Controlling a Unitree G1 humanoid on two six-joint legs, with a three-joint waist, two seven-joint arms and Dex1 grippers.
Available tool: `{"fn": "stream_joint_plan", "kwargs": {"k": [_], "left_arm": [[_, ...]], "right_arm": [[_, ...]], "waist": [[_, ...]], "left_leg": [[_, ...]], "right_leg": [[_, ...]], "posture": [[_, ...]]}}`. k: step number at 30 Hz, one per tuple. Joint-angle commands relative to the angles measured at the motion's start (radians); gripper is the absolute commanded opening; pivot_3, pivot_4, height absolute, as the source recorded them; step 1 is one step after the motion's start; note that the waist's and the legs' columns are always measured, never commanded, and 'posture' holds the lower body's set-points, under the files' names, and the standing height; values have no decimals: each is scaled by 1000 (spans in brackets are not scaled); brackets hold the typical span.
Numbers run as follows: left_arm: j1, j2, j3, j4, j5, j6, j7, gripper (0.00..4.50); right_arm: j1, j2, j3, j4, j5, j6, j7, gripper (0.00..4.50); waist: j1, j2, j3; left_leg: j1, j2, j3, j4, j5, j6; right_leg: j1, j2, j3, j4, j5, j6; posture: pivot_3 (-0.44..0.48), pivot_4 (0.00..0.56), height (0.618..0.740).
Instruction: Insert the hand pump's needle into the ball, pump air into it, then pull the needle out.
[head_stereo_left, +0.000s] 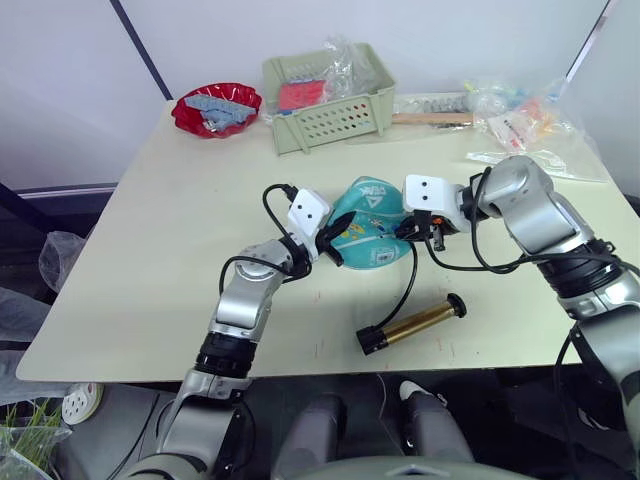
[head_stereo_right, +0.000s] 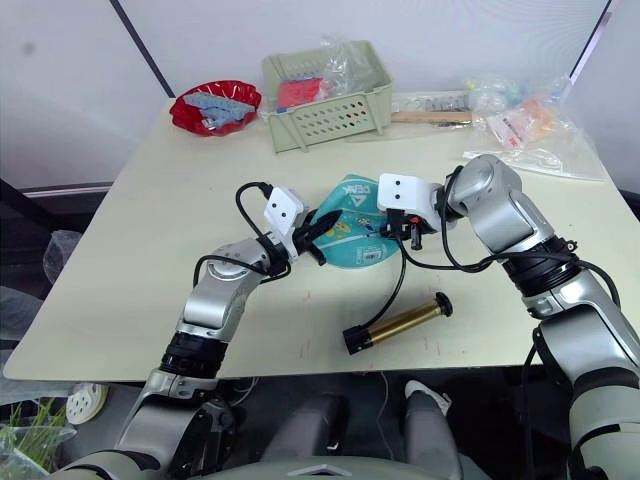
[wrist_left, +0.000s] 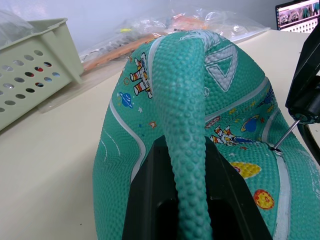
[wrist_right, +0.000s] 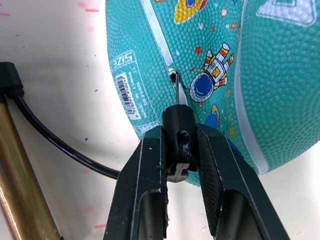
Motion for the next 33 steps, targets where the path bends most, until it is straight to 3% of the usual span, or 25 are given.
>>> {"fn": "stream_joint_plan", "kwargs": {"k": [1,33], "left_arm": [[35,-2,-49,46,24,25,-18,2],[32,-10,-55,53,25,23,-21,2]], "right_arm": [[10,-3,3,-12,-12,-16,0,329],[19,1,9,-68,-17,-13,18,329]], "waist": [[0,0,0],[0,0,0]], "left_leg": [[0,0,0,0,0,0],[0,0,0,0,0,0]], "right_leg": [[0,0,0,0,0,0],[0,0,0,0,0,0]], "posture": [[0,150,740],[0,150,740]]}}
